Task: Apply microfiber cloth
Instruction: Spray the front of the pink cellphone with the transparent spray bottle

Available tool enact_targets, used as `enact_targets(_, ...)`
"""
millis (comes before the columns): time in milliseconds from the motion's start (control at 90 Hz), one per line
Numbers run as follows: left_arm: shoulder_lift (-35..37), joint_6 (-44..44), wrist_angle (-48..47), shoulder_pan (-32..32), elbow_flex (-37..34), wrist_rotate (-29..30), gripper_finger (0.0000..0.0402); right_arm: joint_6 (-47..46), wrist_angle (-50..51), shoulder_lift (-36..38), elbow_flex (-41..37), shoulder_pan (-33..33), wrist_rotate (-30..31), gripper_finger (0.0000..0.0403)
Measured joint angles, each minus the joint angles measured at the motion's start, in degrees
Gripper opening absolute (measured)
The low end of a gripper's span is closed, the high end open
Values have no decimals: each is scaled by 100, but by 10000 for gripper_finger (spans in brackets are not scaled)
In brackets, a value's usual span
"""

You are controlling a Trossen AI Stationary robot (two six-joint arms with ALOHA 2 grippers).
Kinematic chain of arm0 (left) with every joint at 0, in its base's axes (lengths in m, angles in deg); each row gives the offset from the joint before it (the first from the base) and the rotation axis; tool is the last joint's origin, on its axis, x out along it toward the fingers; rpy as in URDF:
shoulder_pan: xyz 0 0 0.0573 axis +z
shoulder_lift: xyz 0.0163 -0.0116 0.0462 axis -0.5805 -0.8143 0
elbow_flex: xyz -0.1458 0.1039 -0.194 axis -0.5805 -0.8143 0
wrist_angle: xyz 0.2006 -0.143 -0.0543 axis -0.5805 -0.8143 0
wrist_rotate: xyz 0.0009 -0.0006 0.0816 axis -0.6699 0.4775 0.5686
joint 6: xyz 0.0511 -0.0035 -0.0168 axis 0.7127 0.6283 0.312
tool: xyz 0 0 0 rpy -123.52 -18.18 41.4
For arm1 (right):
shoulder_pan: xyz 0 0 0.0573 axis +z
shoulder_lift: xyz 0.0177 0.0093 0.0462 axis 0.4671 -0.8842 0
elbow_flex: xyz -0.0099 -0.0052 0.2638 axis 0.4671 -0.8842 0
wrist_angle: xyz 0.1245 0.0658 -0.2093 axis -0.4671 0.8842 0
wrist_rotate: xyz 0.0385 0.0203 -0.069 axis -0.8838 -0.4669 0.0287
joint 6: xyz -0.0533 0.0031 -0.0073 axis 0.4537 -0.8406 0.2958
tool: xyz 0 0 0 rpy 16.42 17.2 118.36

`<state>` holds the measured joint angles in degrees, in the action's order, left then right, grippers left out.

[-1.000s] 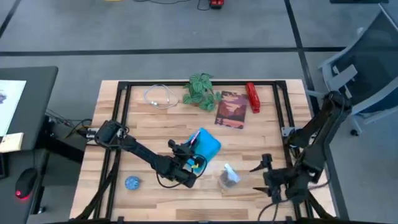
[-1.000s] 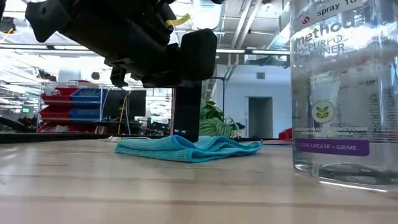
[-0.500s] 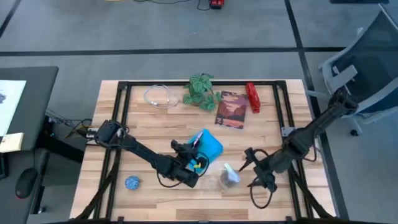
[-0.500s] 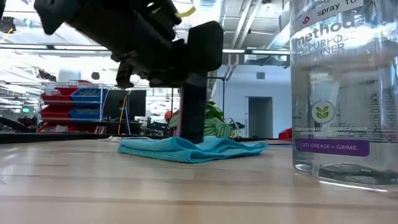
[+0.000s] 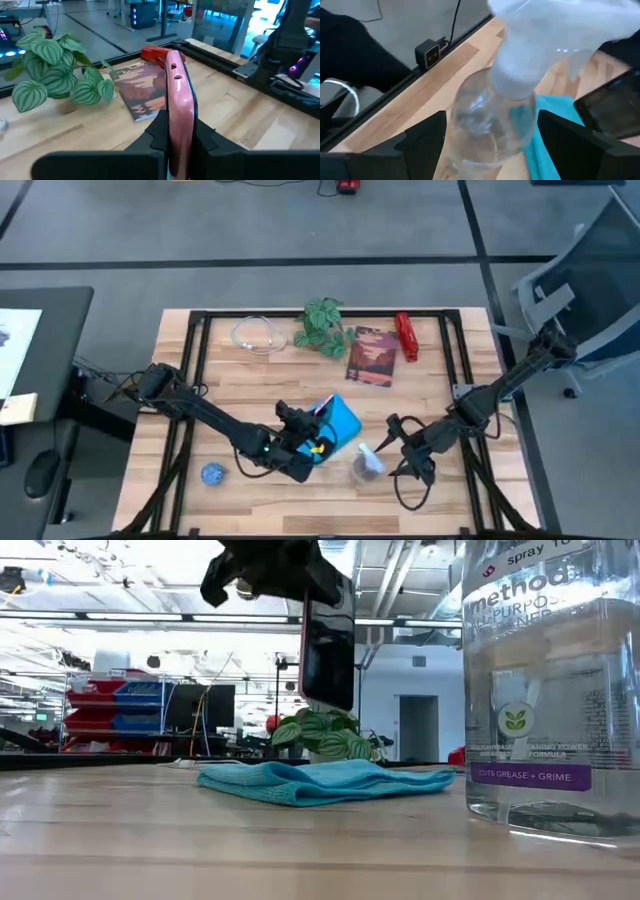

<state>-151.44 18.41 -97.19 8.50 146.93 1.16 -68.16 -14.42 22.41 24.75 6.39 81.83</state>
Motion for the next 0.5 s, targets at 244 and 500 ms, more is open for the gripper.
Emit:
enact_targets(244, -3, -210, 0, -147, -55, 21, 11, -344, 161, 80, 0, -151, 27, 353)
enact_targets(500, -3, -372, 42, -201, -57, 43, 11, -433, -1, -88, 2, -449, 13, 391)
